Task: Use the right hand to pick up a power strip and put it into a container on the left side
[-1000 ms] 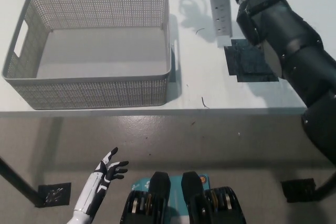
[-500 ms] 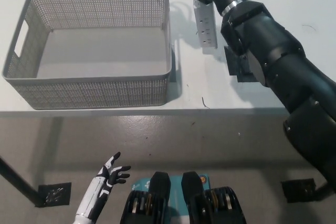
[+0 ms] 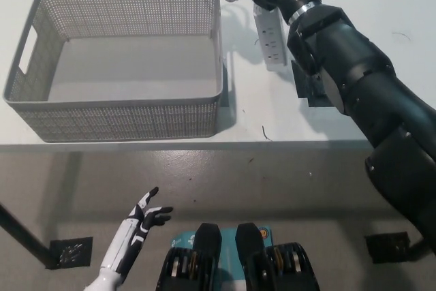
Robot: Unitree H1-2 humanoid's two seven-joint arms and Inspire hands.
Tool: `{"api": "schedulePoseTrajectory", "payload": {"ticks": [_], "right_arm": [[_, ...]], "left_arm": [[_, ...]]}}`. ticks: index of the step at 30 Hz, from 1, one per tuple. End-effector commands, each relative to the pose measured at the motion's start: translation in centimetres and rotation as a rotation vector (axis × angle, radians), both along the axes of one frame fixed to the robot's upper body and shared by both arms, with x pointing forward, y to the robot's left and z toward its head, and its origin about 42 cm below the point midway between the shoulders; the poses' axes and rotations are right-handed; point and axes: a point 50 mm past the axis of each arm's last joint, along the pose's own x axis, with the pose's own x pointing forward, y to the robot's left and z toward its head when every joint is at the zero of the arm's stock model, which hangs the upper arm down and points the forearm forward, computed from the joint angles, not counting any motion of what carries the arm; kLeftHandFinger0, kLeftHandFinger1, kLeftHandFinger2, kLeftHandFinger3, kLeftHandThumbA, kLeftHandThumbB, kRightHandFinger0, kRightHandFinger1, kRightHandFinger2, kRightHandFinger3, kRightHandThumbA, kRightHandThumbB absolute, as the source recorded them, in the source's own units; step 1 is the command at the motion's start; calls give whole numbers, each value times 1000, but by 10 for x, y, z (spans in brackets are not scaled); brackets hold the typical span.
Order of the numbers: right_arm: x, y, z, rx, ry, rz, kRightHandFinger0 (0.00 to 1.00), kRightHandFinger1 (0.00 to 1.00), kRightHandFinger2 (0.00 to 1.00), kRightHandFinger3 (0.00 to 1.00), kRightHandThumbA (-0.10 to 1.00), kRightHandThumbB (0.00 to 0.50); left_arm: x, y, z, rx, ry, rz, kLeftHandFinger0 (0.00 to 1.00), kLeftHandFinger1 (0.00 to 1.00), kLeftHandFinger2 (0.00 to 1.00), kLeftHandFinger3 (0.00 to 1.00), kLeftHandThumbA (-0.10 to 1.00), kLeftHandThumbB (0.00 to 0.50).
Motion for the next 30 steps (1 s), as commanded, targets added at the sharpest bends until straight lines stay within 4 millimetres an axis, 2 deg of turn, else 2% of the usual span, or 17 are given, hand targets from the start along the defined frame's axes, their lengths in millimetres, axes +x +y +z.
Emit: {"api": "schedulePoseTrajectory", "payload": {"ticks": [1, 3, 5, 7, 8, 9, 14, 15, 17, 21, 22, 23, 24, 25, 27, 28, 30], "right_arm": [[-240, 183, 444, 73, -1146, 725, 0, 0, 180, 419, -100, 301], [-243, 184, 449, 84, -1126, 730, 0, 0, 148, 417, -100, 290], [-251, 189, 453, 78, -1133, 715, 0, 0, 97, 428, -100, 323], [-253, 191, 454, 74, -1136, 704, 0, 0, 96, 432, -100, 319], [-255, 193, 454, 68, -1134, 691, 0, 0, 120, 426, -100, 295], [-256, 195, 454, 63, -1135, 689, 0, 0, 115, 367, -100, 292], [-266, 208, 448, 46, -1195, 758, 0, 0, 98, 335, -100, 314], [-269, 213, 447, 34, -1191, 748, 0, 0, 212, 351, -100, 263], [-275, 218, 449, 30, -1193, 738, 0, 0, 394, 267, -100, 255], [-288, 218, 459, 39, -1217, 762, 0, 22, 628, 103, -100, 212], [-288, 214, 460, 47, -1224, 775, 0, 2, 615, 235, -100, 240], [-286, 208, 463, 47, -1240, 771, 0, 0, 604, 196, -100, 235], [-281, 205, 463, 61, -1212, 755, 0, 0, 593, 266, -100, 240], [-272, 201, 463, 67, -1141, 720, 0, 44, 657, 324, -100, 223], [-257, 192, 457, 81, -1101, 712, 0, 84, 668, 246, -100, 249], [-249, 186, 453, 85, -1100, 717, 0, 68, 649, 261, -100, 280], [-238, 177, 448, 82, -1120, 718, 0, 2, 564, 266, -100, 275]], "left_arm": [[38, -9, 41, 83, -164, -109, 771, 728, 755, 1000, 1000, 181], [43, -9, 44, 89, -174, -108, 770, 728, 758, 1000, 1000, 180], [45, -8, 45, 92, -177, -107, 783, 728, 756, 1000, 1000, 177], [46, -8, 46, 92, -177, -107, 784, 727, 756, 1000, 1000, 179], [46, -8, 46, 89, -176, -109, 779, 728, 758, 1000, 1000, 187], [46, -8, 46, 88, -176, -110, 773, 728, 759, 1000, 1000, 195], [42, -8, 44, 91, -170, -113, 767, 723, 756, 1000, 1000, 185], [42, -8, 44, 93, -169, -113, 768, 722, 755, 1000, 1000, 188], [46, -9, 46, 92, -177, -112, 766, 722, 756, 1000, 1000, 189], [68, -8, 63, 75, -213, -108, 749, 718, 752, 1000, 1000, 206], [74, -8, 67, 76, -223, -109, 749, 733, 767, 1000, 1000, 207], [81, -8, 74, 94, -243, -109, 754, 742, 773, 1000, 1000, 197], [83, -8, 77, 103, -250, -112, 796, 761, 787, 1000, 1000, 191], [83, -9, 77, 107, -252, -117, 867, 773, 791, 1000, 1000, 178], [82, -10, 77, 114, -252, -124, 978, 780, 786, 1000, 1000, 158], [81, -10, 76, 118, -251, -128, 1000, 779, 762, 1000, 1000, 146], [84, -13, 78, 118, -256, -134, 1000, 776, 743, 1000, 1000, 144]]}}
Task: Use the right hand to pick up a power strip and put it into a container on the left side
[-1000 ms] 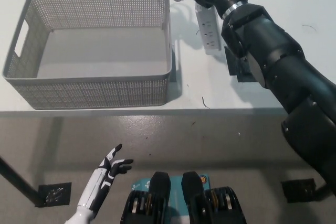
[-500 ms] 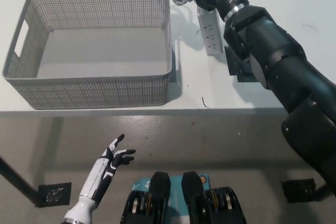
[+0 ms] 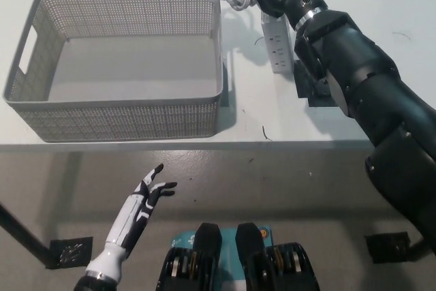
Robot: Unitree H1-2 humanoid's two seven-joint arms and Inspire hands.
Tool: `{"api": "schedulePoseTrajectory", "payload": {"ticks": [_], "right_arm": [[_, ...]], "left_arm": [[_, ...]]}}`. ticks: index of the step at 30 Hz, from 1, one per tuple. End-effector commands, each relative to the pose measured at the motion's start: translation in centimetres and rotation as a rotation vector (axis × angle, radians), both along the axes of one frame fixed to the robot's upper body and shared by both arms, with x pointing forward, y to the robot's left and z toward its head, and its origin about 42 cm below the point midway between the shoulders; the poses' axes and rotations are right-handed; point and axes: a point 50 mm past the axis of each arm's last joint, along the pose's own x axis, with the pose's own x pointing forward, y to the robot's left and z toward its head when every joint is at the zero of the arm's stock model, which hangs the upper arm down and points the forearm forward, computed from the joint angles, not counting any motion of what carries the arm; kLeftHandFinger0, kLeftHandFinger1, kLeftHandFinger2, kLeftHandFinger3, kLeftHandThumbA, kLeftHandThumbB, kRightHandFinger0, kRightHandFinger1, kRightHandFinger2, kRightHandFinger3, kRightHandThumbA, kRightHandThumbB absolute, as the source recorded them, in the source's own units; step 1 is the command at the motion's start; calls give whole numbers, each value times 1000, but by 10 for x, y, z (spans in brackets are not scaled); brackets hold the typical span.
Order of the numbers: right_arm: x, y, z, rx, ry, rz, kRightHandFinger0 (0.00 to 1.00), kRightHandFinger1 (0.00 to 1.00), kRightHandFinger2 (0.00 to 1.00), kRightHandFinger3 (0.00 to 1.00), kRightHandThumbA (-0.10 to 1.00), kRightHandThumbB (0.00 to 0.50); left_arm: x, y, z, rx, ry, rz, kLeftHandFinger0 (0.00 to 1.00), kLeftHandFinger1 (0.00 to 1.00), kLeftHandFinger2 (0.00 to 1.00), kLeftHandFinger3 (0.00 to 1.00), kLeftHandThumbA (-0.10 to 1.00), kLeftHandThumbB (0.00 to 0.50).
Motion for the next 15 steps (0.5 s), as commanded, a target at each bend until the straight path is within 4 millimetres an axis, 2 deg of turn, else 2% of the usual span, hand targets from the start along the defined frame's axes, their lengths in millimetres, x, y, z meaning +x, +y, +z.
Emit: {"api": "schedulePoseTrajectory", "payload": {"ticks": [1, 2, 3, 4, 5, 6, 7, 9, 11, 12, 13, 14, 15], "right_arm": [[-231, 180, 454, 118, -1153, 769, 0, 0, 511, 257, -100, 245], [-222, 172, 454, 119, -1116, 722, 0, 0, 506, 317, -100, 215], [-215, 166, 453, 117, -1098, 704, 0, 16, 564, 283, -100, 192], [-211, 160, 453, 119, -1094, 705, 0, 50, 632, 192, -100, 179], [-209, 156, 452, 126, -1095, 713, 0, 69, 670, 173, -100, 178], [-200, 148, 449, 121, -1099, 661, 0, 122, 773, 127, -100, 163], [-194, 143, 447, 128, -1089, 639, 0, 144, 814, 130, -100, 168], [-180, 128, 439, 172, -1092, 630, 0, 90, 776, 119, -100, 222], [-161, 115, 422, 240, -1078, 613, 0, 18, 710, 246, -100, 213], [-156, 112, 417, 247, -1074, 598, 0, 4, 676, 245, -100, 211], [-146, 107, 408, 241, -1056, 565, 0, 0, 658, 191, -100, 182], [-128, 97, 391, 251, -997, 509, 0, 30, 685, 229, -100, 151], [-121, 92, 383, 281, -963, 502, 0, 74, 721, 232, -100, 146]], "left_arm": [[50, -7, 57, 113, -194, -111, 1000, 780, 754, 1000, 1000, 162], [54, -9, 60, 112, -200, -118, 1000, 795, 780, 1000, 1000, 164], [55, -10, 61, 109, -201, -119, 1000, 794, 788, 1000, 1000, 168], [58, -12, 64, 108, -207, -122, 1000, 798, 794, 1000, 1000, 175], [61, -14, 66, 109, -212, -124, 1000, 799, 795, 1000, 1000, 176], [63, -16, 67, 108, -214, -125, 1000, 823, 813, 1000, 1000, 177], [64, -17, 67, 108, -214, -125, 1000, 826, 815, 1000, 1000, 177], [65, -17, 67, 106, -211, -130, 1000, 827, 817, 1000, 1000, 164], [63, -17, 65, 112, -205, -135, 1000, 823, 817, 1000, 1000, 156], [62, -18, 64, 114, -204, -136, 1000, 823, 817, 1000, 1000, 157], [61, -19, 62, 112, -198, -139, 1000, 814, 806, 1000, 1000, 155], [60, -17, 61, 117, -194, -142, 1000, 805, 797, 1000, 1000, 139], [60, -17, 62, 118, -196, -142, 1000, 807, 794, 1000, 1000, 146]]}}
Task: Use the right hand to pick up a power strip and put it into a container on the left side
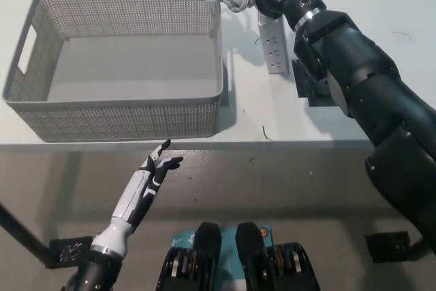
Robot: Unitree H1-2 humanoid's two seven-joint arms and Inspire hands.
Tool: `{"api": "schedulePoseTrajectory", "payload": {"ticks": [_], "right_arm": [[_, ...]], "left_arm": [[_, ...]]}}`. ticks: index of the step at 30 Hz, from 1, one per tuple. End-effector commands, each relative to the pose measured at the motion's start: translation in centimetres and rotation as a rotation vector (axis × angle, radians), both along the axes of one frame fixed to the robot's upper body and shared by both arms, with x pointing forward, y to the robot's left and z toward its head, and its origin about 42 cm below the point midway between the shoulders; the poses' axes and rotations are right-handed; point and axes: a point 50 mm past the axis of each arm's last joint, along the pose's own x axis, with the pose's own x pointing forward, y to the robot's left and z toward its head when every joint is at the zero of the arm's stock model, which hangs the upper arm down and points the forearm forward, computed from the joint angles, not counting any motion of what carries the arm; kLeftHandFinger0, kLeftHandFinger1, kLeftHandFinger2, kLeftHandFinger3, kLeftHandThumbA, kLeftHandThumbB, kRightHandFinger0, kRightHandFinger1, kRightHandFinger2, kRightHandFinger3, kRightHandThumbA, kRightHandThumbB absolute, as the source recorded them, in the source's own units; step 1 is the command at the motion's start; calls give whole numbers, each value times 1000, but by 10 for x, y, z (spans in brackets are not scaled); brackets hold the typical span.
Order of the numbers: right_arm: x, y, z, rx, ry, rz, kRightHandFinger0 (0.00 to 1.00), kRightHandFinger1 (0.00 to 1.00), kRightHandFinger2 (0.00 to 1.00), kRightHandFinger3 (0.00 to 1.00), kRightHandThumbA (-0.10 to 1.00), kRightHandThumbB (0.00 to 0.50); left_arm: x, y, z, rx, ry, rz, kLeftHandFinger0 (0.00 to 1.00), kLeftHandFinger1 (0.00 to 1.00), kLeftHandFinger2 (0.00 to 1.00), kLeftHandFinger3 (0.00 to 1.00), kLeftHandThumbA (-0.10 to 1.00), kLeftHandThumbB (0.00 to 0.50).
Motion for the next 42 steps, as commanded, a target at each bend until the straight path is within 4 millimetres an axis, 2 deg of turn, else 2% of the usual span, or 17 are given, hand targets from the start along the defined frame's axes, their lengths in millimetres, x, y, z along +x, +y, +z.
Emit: {"api": "schedulePoseTrajectory", "payload": {"ticks": [1, 5, 9, 10, 11, 13, 15, 17, 19, 24, 25, 26, 27, 28, 31, 41, 42], "right_arm": [[-116, 88, 378, 315, -945, 482, 0, 100, 742, 253, -100, 143], [-96, 71, 353, 424, -858, 474, 0, 181, 782, 576, -100, 129], [-75, 60, 323, 466, -768, 426, 0, 137, 696, 573, -100, 198], [-64, 59, 302, 470, -702, 383, 0, 143, 682, 581, -100, 301], [-62, 59, 298, 469, -693, 377, 0, 126, 661, 568, -100, 309], [-53, 59, 275, 457, -642, 352, 0, 58, 529, 718, -100, 316], [-46, 58, 260, 436, -613, 320, 0, 1, 424, 547, -100, 204], [-40, 56, 243, 442, -579, 302, 0, 52, 615, 357, -100, 177], [-36, 54, 234, 431, -572, 283, 0, 194, 853, 565, -100, 170], [-44, 57, 265, 431, -588, 282, 0, 144, 623, 940, -100, 212], [-48, 60, 275, 434, -603, 292, 0, 108, 566, 812, -100, 178], [-56, 66, 290, 444, -633, 316, 0, 30, 496, 487, -100, 132], [-63, 71, 301, 452, -659, 337, 0, 52, 574, 458, -100, 127], [-70, 78, 312, 446, -688, 361, 0, 134, 774, 579, -100, 139], [-87, 93, 330, 435, -749, 432, 0, 324, 888, 849, -100, 130], [-113, 161, 321, 419, -699, 514, 0, 253, 832, 815, -100, 174], [-118, 173, 315, 429, -711, 550, 0, 99, 688, 495, -100, 256]], "left_arm": [[33, -9, 41, 109, -143, -111, 1000, 808, 793, 1000, 1000, 148], [43, -9, 50, 100, -157, -114, 1000, 850, 840, 1000, 1000, 179], [50, -8, 56, 116, -171, -113, 1000, 919, 914, 1000, 1000, 188], [49, -7, 56, 119, -169, -117, 1000, 946, 953, 1000, 1000, 185], [49, -7, 56, 119, -169, -118, 1000, 947, 954, 1000, 1000, 185], [48, -7, 53, 112, -157, -121, 1000, 960, 972, 1000, 1000, 204], [48, -7, 52, 110, -154, -124, 1000, 959, 983, 1000, 1000, 191], [47, -7, 51, 111, -150, -122, 986, 955, 983, 1000, 1000, 192], [45, -6, 47, 106, -141, -121, 979, 954, 979, 1000, 1000, 194], [41, -3, 44, 114, -135, -116, 1000, 966, 969, 1000, 1000, 193], [42, -3, 44, 113, -133, -117, 1000, 977, 967, 1000, 1000, 201], [42, -3, 44, 110, -132, -117, 1000, 987, 966, 1000, 1000, 195], [42, -4, 44, 113, -134, -117, 1000, 989, 965, 1000, 1000, 198], [42, -4, 43, 114, -134, -115, 1000, 991, 963, 1000, 1000, 193], [41, -3, 43, 113, -134, -112, 1000, 1000, 960, 1000, 1000, 195], [38, -6, 39, 123, -122, -129, 1000, 998, 967, 1000, 1000, 209], [38, -7, 41, 121, -121, -158, 1000, 1000, 995, 1000, 1000, 230]]}}
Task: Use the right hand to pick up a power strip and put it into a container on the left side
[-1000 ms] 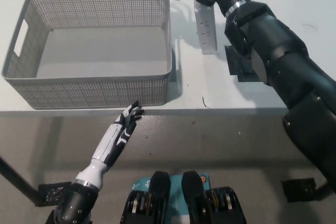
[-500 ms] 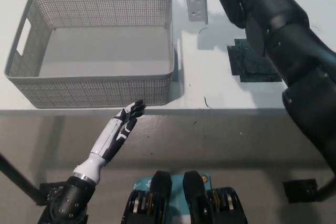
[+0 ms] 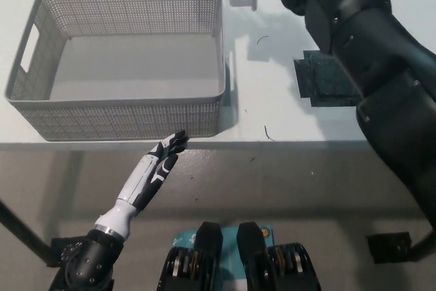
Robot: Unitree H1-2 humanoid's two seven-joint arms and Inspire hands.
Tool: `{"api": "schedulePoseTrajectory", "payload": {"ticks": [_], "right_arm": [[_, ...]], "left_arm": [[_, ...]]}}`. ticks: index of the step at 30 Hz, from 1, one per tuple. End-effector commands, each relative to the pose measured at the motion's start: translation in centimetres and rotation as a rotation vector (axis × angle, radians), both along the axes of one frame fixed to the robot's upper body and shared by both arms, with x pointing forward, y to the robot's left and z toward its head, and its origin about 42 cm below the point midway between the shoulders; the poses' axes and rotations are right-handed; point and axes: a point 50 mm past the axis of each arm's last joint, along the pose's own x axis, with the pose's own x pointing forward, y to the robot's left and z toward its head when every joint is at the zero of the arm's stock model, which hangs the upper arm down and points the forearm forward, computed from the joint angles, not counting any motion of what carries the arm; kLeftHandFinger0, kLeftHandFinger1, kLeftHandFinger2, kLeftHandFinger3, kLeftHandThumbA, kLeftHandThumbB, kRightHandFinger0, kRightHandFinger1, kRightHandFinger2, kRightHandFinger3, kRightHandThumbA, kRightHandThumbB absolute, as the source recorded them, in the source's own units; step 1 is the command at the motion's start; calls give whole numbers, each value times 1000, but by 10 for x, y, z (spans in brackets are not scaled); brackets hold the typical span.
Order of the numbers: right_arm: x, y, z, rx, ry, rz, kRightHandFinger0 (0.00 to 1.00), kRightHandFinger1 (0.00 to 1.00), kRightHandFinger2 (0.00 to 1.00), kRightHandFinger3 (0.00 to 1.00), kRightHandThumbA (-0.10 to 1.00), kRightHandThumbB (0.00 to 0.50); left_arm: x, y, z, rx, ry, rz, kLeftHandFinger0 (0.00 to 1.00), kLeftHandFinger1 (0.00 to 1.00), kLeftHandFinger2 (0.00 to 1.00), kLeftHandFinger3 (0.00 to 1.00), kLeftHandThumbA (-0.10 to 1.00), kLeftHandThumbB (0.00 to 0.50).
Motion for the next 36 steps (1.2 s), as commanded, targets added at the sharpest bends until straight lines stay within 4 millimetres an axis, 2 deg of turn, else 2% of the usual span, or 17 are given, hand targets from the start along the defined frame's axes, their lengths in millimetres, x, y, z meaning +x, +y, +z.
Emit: {"api": "schedulePoseTrajectory", "payload": {"ticks": [1, 3, 6, 8, 11, 13, 17, 19, 21, 22, 27, 28, 29, 30, 31, 32, 36], "right_arm": [[-110, 121, 184, 189, -508, 366, 0, 39, 637, 397, -100, 267], [-113, 132, 178, 178, -504, 362, 0, 0, 637, 384, -100, 243], [-116, 144, 170, 162, -459, 383, 0, 57, 747, 596, -100, 192], [-116, 149, 166, 148, -428, 394, 0, 95, 737, 487, -100, 191], [-118, 161, 155, 133, -364, 412, 0, 98, 705, 481, -100, 141], [-116, 165, 151, 118, -325, 393, 0, 89, 636, 563, -100, 197], [-117, 173, 138, 88, -321, 391, 0, 3, 448, 505, -100, 246], [-117, 175, 129, 96, -326, 413, 0, 0, 382, 292, -100, 235], [-115, 175, 120, 112, -316, 426, 0, 0, 479, 147, -100, 247], [-113, 174, 115, 115, -308, 428, 0, 2, 525, 262, -100, 250], [-93, 168, 95, 63, -155, 255, 0, 42, 568, 464, -100, 271], [-87, 167, 92, 17, -91, 163, 93, 218, 722, 639, 17, 270], [-81, 165, 91, -13, 8, 119, 383, 614, 1000, 1000, 257, 359], [-76, 163, 90, -37, 126, 99, 535, 785, 1000, 1000, 281, 316], [-72, 162, 90, -69, 254, 69, 1000, 1000, 1000, 1000, 417, 391], [-67, 158, 86, -123, 316, -6, 1000, 1000, 1000, 1000, 541, 491], [-55, 144, 81, -155, 504, -88, 1000, 1000, 1000, 1000, 550, 472]], "left_arm": [[14, -5, 27, 47, -83, -120, 1000, 1000, 1000, 1000, 1000, 243], [16, -6, 34, 61, -82, -196, 1000, 1000, 1000, 1000, 1000, 265], [12, -12, 40, 79, -105, -236, 1000, 1000, 1000, 1000, 1000, 288], [9, -15, 43, 74, -117, -246, 1000, 1000, 1000, 1000, 1000, 290], [3, -16, 48, 77, -110, -241, 1000, 1000, 1000, 1000, 1000, 248], [2, -17, 55, 79, -102, -248, 1000, 1000, 1000, 1000, 1000, 235], [-15, -17, 53, 51, -68, -235, 1000, 1000, 1000, 1000, 1000, 280], [-27, -10, 43, 45, -59, -225, 1000, 1000, 1000, 1000, 1000, 297], [-35, -4, 39, 46, -56, -221, 1000, 1000, 1000, 1000, 1000, 300], [-39, -1, 36, 39, -46, -222, 1000, 1000, 1000, 1000, 1000, 314], [-53, 10, 30, 57, -45, -244, 1000, 1000, 1000, 1000, 1000, 273], [-54, 12, 29, 64, -51, -248, 1000, 1000, 1000, 1000, 1000, 273], [-53, 13, 29, 65, -53, -252, 1000, 1000, 1000, 1000, 1000, 265], [-53, 13, 29, 62, -52, -254, 1000, 1000, 1000, 1000, 1000, 264], [-54, 14, 29, 58, -53, -259, 1000, 1000, 1000, 1000, 1000, 258], [-55, 13, 28, 62, -55, -266, 1000, 1000, 1000, 1000, 1000, 258], [-51, 10, 33, 80, -60, -269, 1000, 1000, 1000, 1000, 1000, 271]]}}
